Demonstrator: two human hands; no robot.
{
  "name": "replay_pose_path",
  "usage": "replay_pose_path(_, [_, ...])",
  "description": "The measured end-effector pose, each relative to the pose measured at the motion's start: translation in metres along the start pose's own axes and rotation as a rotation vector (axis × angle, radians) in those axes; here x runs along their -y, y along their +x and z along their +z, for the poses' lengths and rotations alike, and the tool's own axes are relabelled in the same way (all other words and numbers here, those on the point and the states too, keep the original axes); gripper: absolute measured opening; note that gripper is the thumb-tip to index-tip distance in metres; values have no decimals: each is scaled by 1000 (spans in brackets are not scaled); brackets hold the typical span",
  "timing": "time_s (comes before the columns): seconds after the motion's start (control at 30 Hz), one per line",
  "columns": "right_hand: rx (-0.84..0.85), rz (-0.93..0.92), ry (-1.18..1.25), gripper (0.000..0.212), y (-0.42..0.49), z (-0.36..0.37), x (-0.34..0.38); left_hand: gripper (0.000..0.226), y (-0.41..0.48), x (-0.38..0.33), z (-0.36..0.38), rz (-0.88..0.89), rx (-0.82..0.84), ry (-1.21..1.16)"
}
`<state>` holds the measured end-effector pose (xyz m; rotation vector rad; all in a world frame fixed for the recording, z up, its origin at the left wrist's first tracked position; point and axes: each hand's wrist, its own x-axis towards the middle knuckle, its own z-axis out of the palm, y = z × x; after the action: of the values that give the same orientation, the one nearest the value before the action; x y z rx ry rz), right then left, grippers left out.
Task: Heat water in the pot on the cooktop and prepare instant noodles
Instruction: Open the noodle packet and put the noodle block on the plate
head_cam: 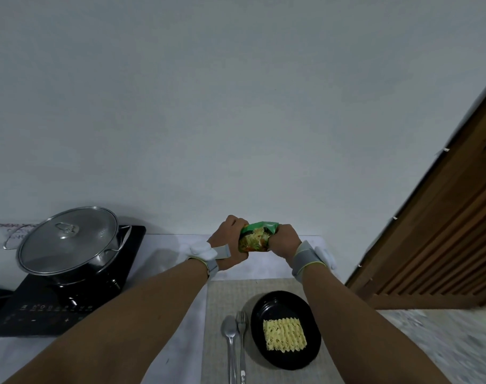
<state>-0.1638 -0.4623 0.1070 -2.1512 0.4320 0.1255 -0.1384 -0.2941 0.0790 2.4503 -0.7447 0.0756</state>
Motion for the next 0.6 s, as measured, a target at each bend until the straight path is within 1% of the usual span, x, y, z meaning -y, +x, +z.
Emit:
replay_pose_path(0.07, [10,-26,-27,13,2,4,-1,52,1,0,1,12,-8,-10])
replay_pose_path(0.1, [11,-9,-43,13,3,7,-1,52,1,0,2,16,-10,-13])
replay_pose_path(0.17, [12,39,-34,25,5,11,-4,53,2,1,4,18,-8,-14])
replay_pose_path(0.23, [8,68,56,30,7,14,-7,53,3,2,5,13,-2,-17])
replay_pose_path(0.33, [-16,114,179,22,10,10,-11,54,4,6,7,-1,2,-4])
replay_pose_path(0.43, [-29,120,245,27,12,2,-16,53,5,11,10,-49,-1,32])
replay_pose_path(0.47, [-30,114,275,26,14,-1,-18,52,6,13,11,-75,-5,43])
replay_pose_path(0.53, [-31,116,342,16,16,-7,-22,53,8,17,14,-128,-8,59])
replay_pose_path(0.6, [-58,136,399,19,23,-12,-30,55,11,22,18,-165,3,79])
